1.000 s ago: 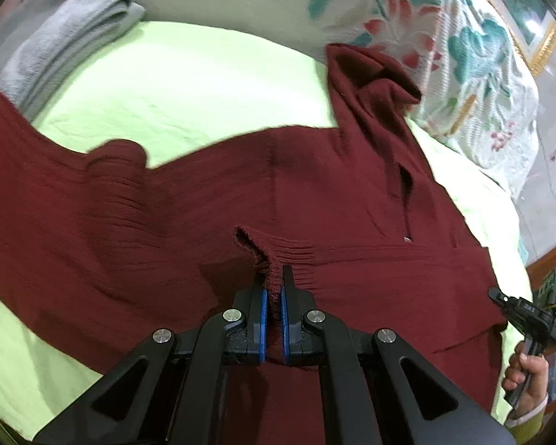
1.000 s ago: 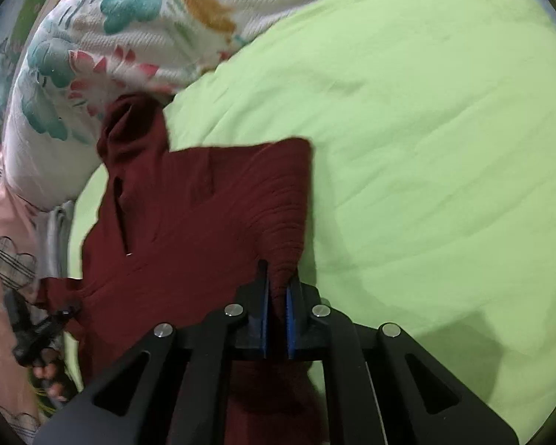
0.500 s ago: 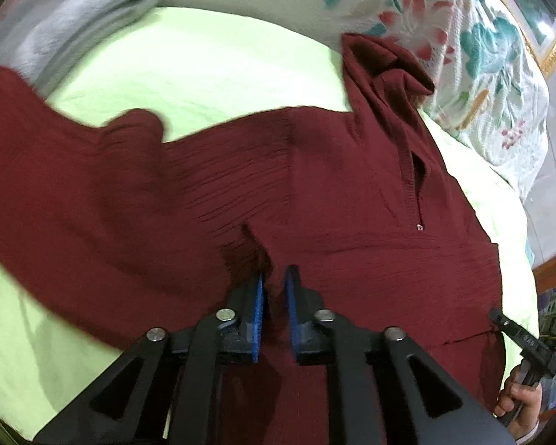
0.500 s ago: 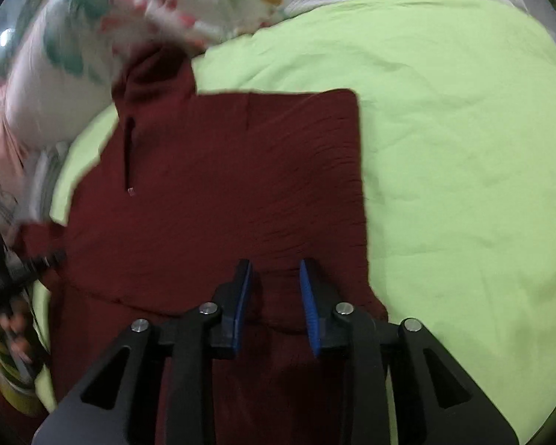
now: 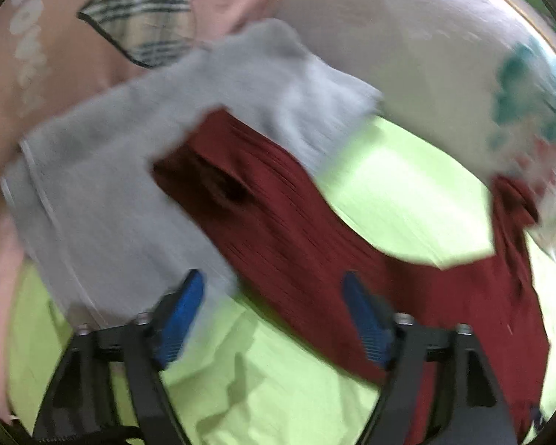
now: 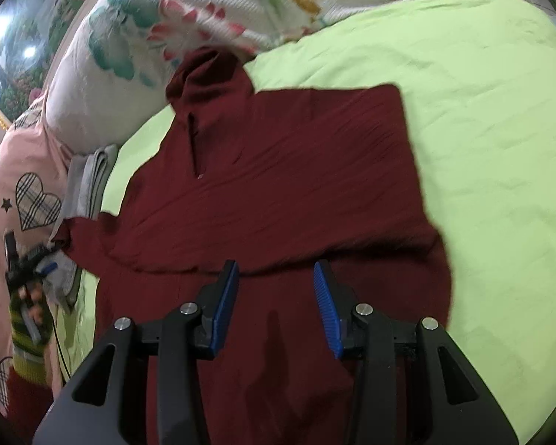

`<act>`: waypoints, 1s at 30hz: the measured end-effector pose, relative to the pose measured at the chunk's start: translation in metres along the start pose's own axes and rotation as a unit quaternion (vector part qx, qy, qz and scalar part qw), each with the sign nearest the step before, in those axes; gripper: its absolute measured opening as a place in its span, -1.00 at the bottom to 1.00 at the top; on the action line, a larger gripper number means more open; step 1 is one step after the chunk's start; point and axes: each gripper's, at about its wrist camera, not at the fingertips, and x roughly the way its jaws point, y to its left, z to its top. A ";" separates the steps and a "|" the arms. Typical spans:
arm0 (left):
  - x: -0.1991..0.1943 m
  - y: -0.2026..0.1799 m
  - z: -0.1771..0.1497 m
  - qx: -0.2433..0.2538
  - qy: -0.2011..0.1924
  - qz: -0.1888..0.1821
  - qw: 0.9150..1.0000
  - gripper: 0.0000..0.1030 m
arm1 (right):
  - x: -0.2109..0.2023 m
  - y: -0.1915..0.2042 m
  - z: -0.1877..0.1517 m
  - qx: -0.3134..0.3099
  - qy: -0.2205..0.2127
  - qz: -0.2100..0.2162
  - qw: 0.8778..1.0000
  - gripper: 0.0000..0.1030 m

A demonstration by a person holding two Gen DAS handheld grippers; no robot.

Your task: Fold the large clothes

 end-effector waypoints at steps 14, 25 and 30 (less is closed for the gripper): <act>0.056 0.019 0.052 0.029 0.009 0.046 0.998 -0.90 | 0.012 0.023 -0.006 -0.011 0.005 0.003 1.000 -0.16; -0.046 -0.083 -0.023 0.094 -0.026 -0.155 0.983 -0.91 | 0.003 0.024 -0.010 -0.003 -0.005 0.030 1.000 -0.16; -0.071 -0.171 -0.079 0.132 0.011 -0.259 0.957 -0.91 | -0.006 0.018 -0.012 0.005 -0.012 0.037 0.999 -0.16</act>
